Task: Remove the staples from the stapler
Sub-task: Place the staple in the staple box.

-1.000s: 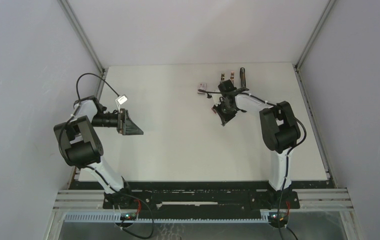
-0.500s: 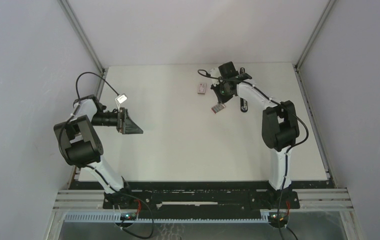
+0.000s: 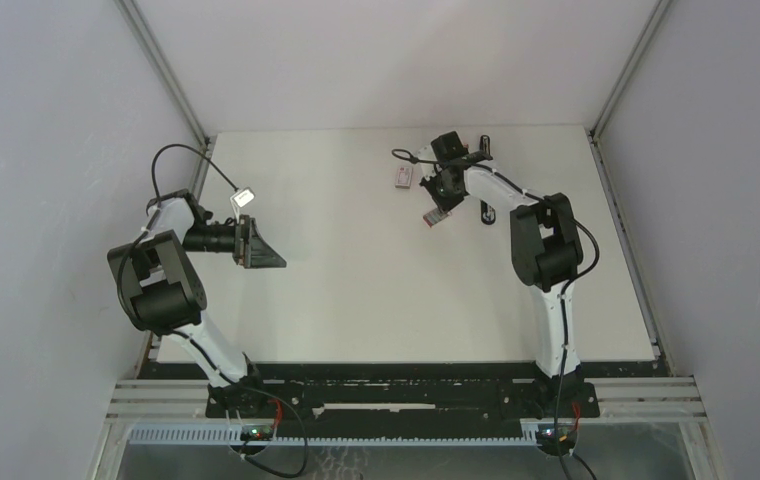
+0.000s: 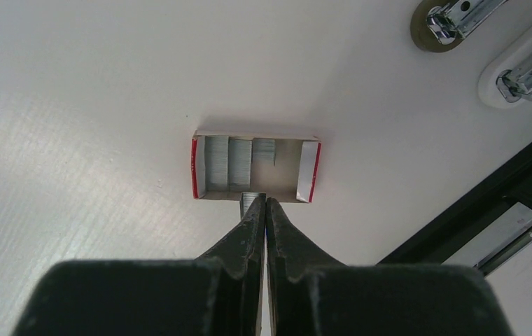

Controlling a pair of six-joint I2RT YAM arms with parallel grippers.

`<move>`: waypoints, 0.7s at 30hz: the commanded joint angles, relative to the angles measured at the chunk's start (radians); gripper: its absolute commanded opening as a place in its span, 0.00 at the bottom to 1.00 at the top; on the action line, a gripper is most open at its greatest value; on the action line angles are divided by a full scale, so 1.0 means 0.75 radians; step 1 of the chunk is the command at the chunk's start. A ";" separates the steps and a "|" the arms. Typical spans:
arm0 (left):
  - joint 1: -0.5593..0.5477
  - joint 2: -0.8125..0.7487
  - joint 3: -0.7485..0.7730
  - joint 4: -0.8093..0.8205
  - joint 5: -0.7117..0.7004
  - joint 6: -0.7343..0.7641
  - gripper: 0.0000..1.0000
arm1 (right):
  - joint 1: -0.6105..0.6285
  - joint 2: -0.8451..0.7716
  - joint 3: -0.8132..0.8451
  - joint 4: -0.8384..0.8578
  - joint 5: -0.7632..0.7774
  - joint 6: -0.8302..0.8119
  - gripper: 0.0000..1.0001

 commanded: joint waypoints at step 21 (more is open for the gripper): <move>0.008 -0.005 0.055 -0.014 0.034 0.032 1.00 | -0.001 0.065 0.055 0.090 0.083 -0.036 0.00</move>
